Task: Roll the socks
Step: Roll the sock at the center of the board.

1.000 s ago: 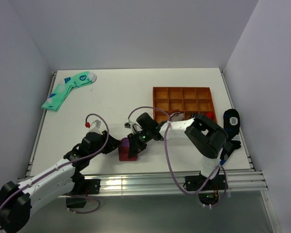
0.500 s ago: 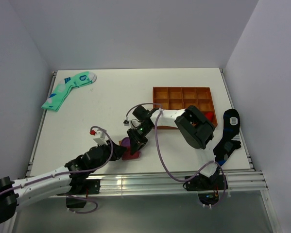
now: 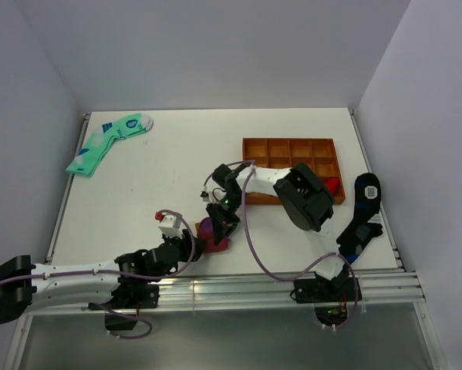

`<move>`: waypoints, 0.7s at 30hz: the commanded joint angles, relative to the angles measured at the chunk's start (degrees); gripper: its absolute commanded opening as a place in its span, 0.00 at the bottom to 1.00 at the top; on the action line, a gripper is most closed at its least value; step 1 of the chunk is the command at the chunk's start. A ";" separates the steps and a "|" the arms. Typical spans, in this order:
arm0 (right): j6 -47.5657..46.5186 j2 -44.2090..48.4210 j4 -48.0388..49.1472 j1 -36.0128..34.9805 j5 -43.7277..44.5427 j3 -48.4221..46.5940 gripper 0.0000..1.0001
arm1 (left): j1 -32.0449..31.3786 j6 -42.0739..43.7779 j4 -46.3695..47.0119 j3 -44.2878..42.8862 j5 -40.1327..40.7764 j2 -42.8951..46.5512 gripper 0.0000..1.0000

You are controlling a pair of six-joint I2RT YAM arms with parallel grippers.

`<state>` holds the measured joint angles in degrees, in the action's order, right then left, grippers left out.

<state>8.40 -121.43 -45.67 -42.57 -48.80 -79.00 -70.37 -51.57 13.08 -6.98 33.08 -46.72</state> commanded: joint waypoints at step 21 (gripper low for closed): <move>-4.36 -5.84 -11.11 0.91 10.92 -8.27 0.04 | -8.12 10.08 6.78 -7.78 9.11 -11.20 0.49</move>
<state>5.63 -125.10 -56.36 -42.33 -44.49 -86.39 -78.11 -44.10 16.97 -12.38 40.69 -57.98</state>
